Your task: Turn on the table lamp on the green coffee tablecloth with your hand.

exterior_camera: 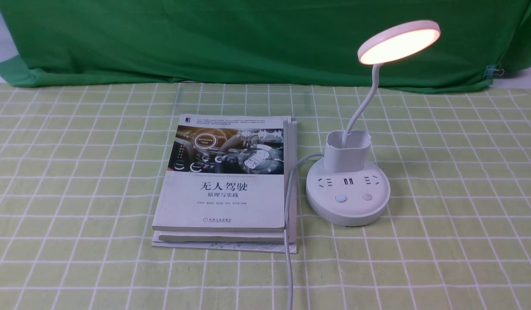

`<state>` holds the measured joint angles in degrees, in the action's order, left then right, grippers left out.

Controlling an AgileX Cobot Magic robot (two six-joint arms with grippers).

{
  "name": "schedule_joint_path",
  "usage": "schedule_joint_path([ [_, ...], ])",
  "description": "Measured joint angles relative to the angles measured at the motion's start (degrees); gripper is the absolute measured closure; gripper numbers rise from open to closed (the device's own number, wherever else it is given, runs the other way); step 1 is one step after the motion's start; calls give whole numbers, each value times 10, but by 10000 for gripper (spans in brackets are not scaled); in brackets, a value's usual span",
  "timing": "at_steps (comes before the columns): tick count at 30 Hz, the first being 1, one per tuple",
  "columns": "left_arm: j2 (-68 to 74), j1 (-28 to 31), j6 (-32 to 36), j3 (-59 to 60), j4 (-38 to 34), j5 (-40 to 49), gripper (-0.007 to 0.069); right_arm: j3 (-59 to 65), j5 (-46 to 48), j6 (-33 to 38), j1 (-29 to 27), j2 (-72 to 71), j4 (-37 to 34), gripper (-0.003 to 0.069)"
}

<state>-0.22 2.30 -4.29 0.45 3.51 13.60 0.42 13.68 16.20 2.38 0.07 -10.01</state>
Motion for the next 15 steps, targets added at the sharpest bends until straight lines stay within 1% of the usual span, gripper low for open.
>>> schedule_joint_path([
  [15,0,0,0,0,0,0,622,0,0,0,0,0,0,508],
])
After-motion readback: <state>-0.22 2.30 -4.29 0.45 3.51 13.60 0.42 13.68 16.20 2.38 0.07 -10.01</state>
